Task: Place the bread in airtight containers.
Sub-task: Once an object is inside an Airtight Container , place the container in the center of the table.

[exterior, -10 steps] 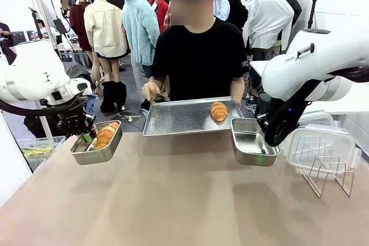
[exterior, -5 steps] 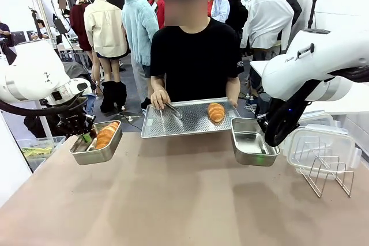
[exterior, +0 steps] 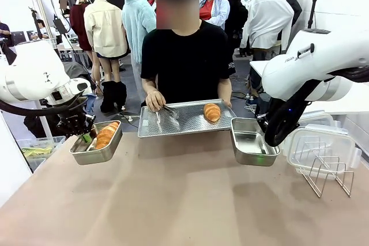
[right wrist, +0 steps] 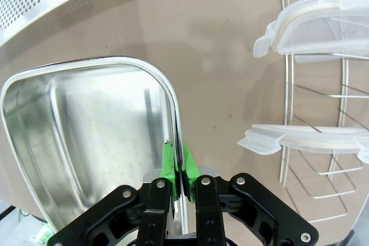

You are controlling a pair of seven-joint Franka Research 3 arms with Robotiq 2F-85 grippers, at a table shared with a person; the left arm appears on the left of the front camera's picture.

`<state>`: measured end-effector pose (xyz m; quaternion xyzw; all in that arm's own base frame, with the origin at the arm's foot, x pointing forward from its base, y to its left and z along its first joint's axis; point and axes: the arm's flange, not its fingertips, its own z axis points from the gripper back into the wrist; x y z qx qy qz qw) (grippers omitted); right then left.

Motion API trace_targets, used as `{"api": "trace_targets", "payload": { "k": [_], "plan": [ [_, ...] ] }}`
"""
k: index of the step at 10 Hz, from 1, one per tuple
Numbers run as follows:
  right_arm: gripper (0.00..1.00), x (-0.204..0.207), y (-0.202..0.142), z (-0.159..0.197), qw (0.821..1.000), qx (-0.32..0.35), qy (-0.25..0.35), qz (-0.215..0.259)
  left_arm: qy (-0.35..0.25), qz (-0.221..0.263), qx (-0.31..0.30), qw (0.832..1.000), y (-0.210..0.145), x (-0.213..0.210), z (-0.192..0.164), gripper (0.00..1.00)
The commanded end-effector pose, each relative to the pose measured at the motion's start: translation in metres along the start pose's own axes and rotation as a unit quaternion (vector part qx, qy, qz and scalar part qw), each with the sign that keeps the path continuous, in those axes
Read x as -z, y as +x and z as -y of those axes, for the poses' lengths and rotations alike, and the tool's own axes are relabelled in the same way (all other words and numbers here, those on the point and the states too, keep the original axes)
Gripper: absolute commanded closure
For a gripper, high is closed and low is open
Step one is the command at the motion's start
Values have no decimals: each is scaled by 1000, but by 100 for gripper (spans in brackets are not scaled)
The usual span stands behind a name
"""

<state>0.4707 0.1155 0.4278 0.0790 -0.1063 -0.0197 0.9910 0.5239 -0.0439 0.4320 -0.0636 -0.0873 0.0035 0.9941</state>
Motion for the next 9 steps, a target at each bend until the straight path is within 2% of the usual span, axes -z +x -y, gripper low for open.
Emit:
{"api": "trace_targets", "payload": {
  "k": [1,9],
  "plan": [
    [100,-1,0,0,1000,0,1,2,-1,4,-1,1000,4,-3,0,100],
    [100,-1,0,0,1000,0,1,2,-1,4,-1,1000,4,-3,0,100]
  ]
}}
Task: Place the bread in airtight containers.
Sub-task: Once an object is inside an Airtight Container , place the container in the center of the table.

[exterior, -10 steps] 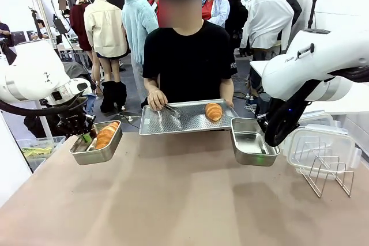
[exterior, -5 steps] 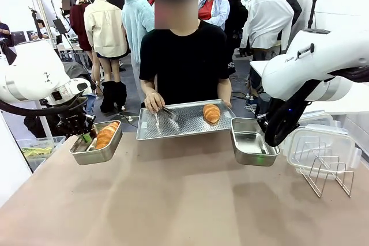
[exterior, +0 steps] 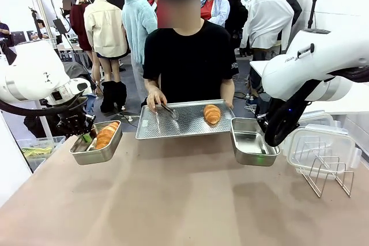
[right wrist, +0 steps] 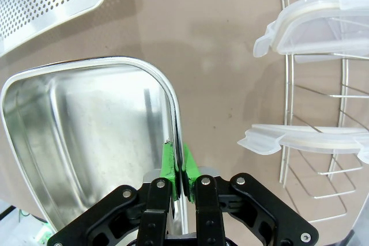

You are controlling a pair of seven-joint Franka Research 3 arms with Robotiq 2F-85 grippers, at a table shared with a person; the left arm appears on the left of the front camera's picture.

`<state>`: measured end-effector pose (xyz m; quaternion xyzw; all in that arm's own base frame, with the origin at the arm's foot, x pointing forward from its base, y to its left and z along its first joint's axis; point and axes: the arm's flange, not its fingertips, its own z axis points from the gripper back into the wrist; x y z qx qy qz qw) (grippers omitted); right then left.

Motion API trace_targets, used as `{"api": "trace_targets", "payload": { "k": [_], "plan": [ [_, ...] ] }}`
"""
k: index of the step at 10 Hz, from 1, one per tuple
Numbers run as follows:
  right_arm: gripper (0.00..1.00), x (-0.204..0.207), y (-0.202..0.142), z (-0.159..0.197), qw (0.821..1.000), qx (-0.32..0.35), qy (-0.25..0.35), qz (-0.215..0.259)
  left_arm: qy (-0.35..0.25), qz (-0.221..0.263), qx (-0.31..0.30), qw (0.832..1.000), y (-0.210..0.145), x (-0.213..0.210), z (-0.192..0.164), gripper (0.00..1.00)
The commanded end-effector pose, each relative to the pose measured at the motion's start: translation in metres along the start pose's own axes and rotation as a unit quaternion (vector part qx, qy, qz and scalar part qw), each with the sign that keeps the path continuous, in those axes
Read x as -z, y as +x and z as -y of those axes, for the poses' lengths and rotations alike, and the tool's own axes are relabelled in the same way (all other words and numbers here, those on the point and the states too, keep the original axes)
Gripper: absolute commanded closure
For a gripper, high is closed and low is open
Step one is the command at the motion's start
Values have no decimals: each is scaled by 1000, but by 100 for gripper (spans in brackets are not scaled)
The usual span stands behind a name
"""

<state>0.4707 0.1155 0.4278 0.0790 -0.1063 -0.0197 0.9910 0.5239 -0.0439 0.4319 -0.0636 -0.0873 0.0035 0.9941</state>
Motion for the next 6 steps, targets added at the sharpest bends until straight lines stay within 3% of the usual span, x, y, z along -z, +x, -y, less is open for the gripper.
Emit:
{"api": "trace_targets", "payload": {
  "k": [1,6],
  "plan": [
    [100,-1,0,0,1000,0,1,2,-1,4,-1,1000,4,-3,0,100],
    [100,-1,0,0,1000,0,1,2,-1,4,-1,1000,4,-3,0,100]
  ]
}}
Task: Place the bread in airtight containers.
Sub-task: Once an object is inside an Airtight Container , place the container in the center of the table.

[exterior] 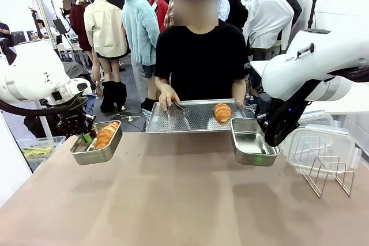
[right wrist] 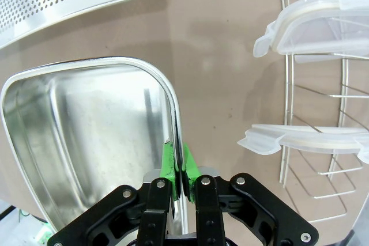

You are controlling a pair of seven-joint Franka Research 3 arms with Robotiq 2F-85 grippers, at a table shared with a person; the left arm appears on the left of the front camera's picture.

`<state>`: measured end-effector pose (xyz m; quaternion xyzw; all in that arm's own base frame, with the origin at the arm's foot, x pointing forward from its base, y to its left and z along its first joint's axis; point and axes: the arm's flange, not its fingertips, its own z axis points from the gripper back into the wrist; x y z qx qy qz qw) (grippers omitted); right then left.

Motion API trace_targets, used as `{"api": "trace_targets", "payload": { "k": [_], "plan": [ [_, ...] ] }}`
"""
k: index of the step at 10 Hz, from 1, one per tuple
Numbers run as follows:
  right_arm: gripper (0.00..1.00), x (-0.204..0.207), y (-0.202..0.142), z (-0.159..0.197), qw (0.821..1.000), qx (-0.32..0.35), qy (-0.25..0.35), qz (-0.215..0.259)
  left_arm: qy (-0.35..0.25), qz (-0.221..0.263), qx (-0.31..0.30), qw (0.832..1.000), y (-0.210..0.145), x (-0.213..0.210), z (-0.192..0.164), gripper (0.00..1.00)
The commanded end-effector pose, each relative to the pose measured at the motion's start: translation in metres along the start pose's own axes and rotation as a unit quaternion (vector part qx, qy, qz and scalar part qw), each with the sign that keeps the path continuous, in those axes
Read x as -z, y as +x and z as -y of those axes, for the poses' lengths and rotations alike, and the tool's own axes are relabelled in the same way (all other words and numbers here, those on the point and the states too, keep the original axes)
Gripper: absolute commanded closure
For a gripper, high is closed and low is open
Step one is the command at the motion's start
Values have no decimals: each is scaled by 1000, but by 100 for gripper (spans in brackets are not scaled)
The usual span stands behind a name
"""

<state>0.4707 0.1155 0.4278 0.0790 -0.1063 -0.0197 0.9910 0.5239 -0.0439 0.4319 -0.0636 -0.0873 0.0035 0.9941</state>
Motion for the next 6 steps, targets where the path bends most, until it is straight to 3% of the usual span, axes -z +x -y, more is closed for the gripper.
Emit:
{"api": "trace_targets", "payload": {
  "k": [1,3,4,6],
  "plan": [
    [100,-1,0,0,1000,0,1,2,-1,4,-1,1000,4,-3,0,100],
    [100,-1,0,0,1000,0,1,2,0,0,0,1000,0,0,0,100],
    [100,-1,0,0,1000,0,1,2,-1,34,20,999,-13,-1,5,100],
    [100,-1,0,0,1000,0,1,2,8,50,32,998,-16,22,-5,100]
  ]
}}
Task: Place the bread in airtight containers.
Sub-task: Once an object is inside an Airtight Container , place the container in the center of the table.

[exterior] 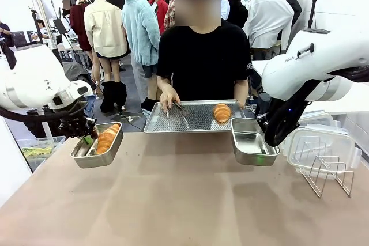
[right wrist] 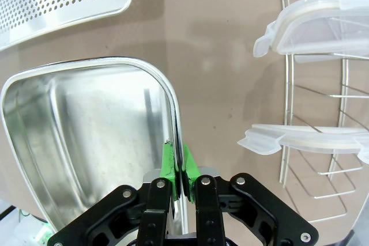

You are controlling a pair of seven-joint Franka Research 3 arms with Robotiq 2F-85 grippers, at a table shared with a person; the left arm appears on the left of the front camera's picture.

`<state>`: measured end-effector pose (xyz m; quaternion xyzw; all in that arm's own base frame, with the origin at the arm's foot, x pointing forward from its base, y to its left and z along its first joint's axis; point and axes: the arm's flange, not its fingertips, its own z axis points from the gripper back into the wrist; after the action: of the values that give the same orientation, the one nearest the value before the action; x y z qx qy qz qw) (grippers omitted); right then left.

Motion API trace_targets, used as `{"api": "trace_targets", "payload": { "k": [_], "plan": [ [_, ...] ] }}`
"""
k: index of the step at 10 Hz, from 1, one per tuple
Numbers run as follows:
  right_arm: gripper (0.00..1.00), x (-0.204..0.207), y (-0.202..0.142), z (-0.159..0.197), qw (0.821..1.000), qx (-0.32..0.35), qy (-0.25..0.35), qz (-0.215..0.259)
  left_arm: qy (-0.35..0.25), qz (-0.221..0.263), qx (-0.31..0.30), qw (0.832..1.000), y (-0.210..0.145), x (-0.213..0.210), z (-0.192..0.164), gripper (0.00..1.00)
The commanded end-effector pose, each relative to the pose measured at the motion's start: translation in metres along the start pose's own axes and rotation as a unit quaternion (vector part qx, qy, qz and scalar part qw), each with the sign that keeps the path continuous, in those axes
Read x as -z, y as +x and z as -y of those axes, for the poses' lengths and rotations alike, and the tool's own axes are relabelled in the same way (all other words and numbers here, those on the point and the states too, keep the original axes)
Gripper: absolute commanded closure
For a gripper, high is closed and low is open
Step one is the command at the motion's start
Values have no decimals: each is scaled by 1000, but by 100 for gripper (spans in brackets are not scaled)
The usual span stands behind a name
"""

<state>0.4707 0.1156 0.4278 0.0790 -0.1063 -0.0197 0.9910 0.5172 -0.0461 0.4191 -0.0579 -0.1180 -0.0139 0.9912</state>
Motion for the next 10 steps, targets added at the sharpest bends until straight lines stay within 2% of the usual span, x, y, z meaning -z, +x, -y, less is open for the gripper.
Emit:
{"api": "trace_targets", "payload": {
  "k": [1,3,4,5,6,7,8,10],
  "plan": [
    [100,-1,0,0,1000,0,1,2,13,15,3,1000,-14,28,-7,100],
    [100,-1,0,0,1000,0,1,2,17,2,-10,1000,-26,51,-9,100],
    [100,-1,0,0,1000,0,1,2,27,13,-26,999,-30,52,-7,100],
    [100,-1,0,0,1000,0,1,2,75,10,-42,996,-36,58,-4,100],
    [100,-1,0,0,1000,0,1,2,90,15,-36,995,-42,58,-2,100],
    [100,-1,0,0,1000,0,1,2,92,11,-42,995,-47,37,0,100],
    [100,-1,0,0,1000,0,1,2,51,2,-24,998,-38,65,-13,100],
    [100,-1,0,0,1000,0,1,2,71,7,-30,997,-41,57,-11,100]
  ]
}}
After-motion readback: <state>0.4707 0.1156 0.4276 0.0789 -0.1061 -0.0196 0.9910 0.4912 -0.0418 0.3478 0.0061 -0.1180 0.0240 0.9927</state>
